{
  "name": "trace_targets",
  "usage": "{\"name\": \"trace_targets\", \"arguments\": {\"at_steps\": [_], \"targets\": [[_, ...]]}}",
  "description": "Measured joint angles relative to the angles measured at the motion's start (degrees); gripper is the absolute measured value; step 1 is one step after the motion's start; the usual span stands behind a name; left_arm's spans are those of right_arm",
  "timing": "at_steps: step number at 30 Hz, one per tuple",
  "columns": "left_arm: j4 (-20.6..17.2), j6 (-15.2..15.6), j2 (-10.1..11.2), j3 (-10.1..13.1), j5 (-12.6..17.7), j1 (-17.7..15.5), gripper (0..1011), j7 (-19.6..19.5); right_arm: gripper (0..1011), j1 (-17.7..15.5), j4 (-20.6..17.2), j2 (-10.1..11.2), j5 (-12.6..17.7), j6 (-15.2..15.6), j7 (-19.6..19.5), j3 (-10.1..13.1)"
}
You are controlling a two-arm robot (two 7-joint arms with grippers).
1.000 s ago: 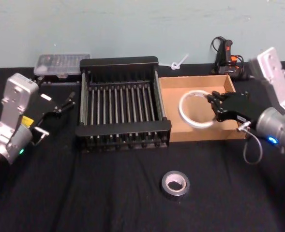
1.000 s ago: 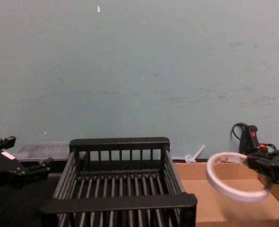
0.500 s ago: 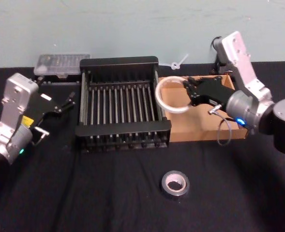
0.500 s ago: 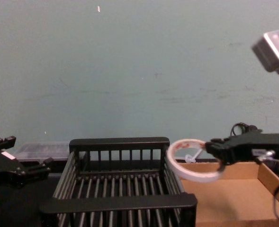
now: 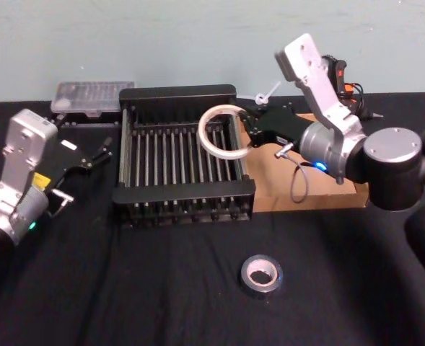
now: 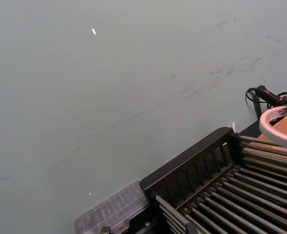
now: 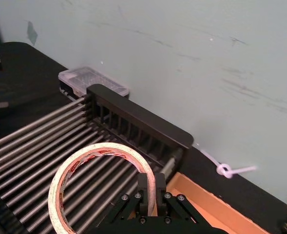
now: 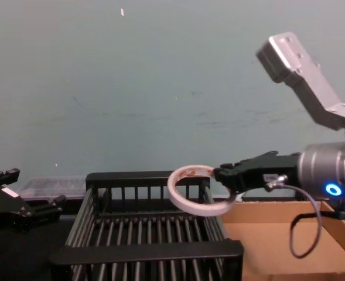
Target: Pick up the white tape and place it into the black box , Pick up the silver tape and place it into the brown box.
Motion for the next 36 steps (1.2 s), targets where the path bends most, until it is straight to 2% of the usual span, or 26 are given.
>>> {"name": "trace_targets", "arguments": {"at_steps": [3, 8, 22, 28, 29, 32, 33, 36], "targets": [[0.00, 0.00, 0.00, 0.00, 0.00, 0.00, 1001, 0.00, 95, 0.94, 1.38, -1.36, -0.58, -0.19, 0.06, -0.48], [0.00, 0.00, 0.00, 0.00, 0.00, 0.00, 1001, 0.00, 95, 1.62, 2.57, -2.41, -1.18, -0.60, -0.01, -0.74], [0.00, 0.00, 0.00, 0.00, 0.00, 0.00, 1001, 0.00, 95, 1.54, 2.32, -2.15, -1.11, -0.53, 0.00, -0.71], [0.00, 0.00, 0.00, 0.00, 0.00, 0.00, 1001, 0.00, 235, 1.50, 2.23, -2.11, -1.06, -0.51, 0.01, -0.68], [0.00, 0.00, 0.00, 0.00, 0.00, 0.00, 1001, 0.00, 295, 1.50, 2.22, -2.10, -1.06, -0.51, 0.01, -0.67], [0.00, 0.00, 0.00, 0.00, 0.00, 0.00, 1001, 0.00, 353, 1.48, 2.20, -2.08, -1.05, -0.50, 0.01, -0.67], [0.00, 0.00, 0.00, 0.00, 0.00, 0.00, 1001, 0.00, 408, 1.48, 2.19, -2.08, -1.04, -0.49, 0.01, -0.67], [0.00, 0.00, 0.00, 0.00, 0.00, 0.00, 1001, 0.00, 490, 1.46, 2.17, -2.07, -1.03, -0.47, 0.01, -0.66]]}}
